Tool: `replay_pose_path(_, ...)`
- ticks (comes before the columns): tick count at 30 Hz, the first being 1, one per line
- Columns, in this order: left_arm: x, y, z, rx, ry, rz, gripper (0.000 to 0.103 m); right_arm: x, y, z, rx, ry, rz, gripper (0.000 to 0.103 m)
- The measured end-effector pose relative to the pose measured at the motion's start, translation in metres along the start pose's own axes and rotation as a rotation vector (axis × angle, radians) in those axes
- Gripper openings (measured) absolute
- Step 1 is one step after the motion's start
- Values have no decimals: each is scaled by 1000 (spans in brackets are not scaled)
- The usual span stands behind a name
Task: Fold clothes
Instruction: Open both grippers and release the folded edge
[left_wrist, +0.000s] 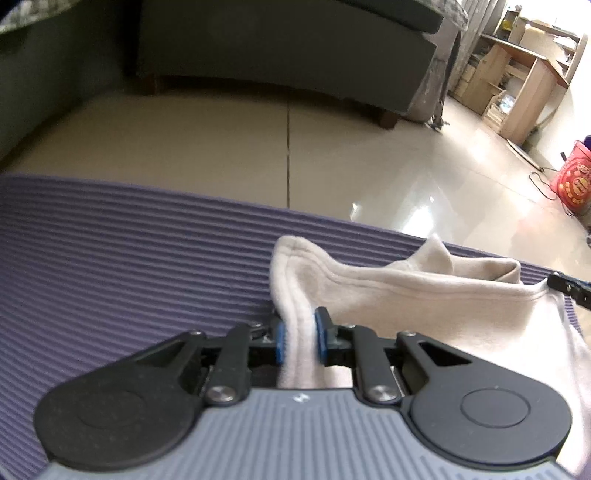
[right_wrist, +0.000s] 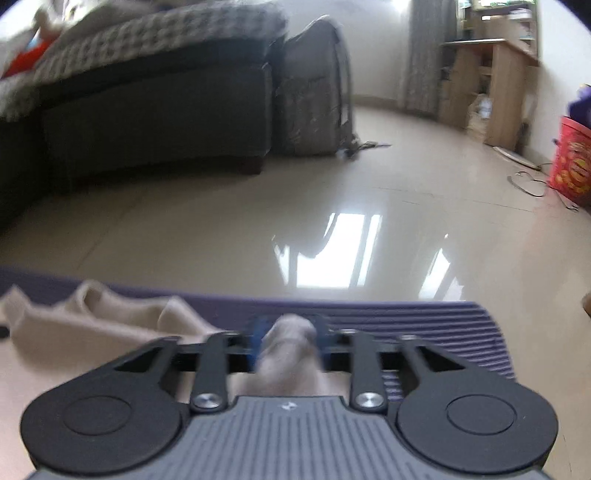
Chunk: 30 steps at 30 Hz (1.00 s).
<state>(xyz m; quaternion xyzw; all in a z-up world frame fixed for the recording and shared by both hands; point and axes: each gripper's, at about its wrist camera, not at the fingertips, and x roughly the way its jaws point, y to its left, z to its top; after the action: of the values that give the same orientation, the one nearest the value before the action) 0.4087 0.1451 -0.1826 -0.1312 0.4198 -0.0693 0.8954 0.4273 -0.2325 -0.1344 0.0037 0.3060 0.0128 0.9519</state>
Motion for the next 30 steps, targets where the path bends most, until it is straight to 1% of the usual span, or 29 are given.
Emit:
replay_pose_path(3,-1,11,6,-44,2,-34,29,-1,-26,-3,70,22,-23,58)
replay_pose_path(4,-1,15,8,-58,-4,-44,30,2,-36,-8,111,47,-12,58)
replay_pose_path(5,-1,20,9,-79,-6,-58,32,2,-38,-10,122,55,-4,58)
replay_pose_path(7,1,25,10,-110,-5,-77,31,5,-48,-24,184,113,53,58)
replay_pose_path(8,1,27,10,-121,-9,-86,28,8,-49,-29,204,136,61,58)
replay_pose_path(10,3,30,9,-142,-16,-109,17,11,-51,-37,247,175,70,58)
replay_pose_path(11,5,30,8,-147,-15,-114,11,12,-52,-41,270,191,71,47)
replay_pose_path(12,5,29,7,-145,-17,-112,8,12,-50,-45,291,189,85,30)
replay_pose_path(13,4,27,5,-133,-34,-100,7,10,-47,-45,274,169,78,23)
replay_pose_path(14,2,24,3,-127,-61,-82,7,7,-44,-46,256,148,71,11)
replay_pose_path(15,-2,22,2,-124,-91,-63,7,-1,-41,-45,220,102,50,10)
replay_pose_path(17,-11,16,-3,-134,-176,-28,7,-10,-41,-40,197,27,4,9)
replay_pose_path(18,-13,14,-4,-134,-197,-18,7,-15,-41,-38,186,-10,-19,9)
replay_pose_path(20,-15,6,-5,-113,-247,15,7,-14,-38,-37,160,-10,-52,9)
replay_pose_path(21,-16,1,-6,-99,-275,31,8,-14,-33,-38,136,-24,-69,9)
replay_pose_path(22,-14,-2,-6,-88,-280,46,8,-10,-30,-36,121,-16,-76,9)
replay_pose_path(23,-12,-5,-5,-76,-276,62,9,-6,-28,-35,107,-8,-84,9)
replay_pose_path(25,0,-10,-5,-49,-218,110,12,11,-25,-37,93,99,-108,14)
replay_pose_path(26,8,-12,-6,-38,-170,142,14,14,-24,-38,88,114,-117,21)
replay_pose_path(27,12,-12,-8,-35,-152,155,20,16,-23,-39,83,128,-126,30)
replay_pose_path(28,12,-13,-9,-34,-151,167,23,16,-21,-39,75,120,-129,35)
replay_pose_path(29,12,-14,-11,-33,-151,181,30,15,-19,-40,68,111,-133,44)
replay_pose_path(30,11,-15,-11,-36,-149,189,44,12,-17,-39,61,103,-123,45)
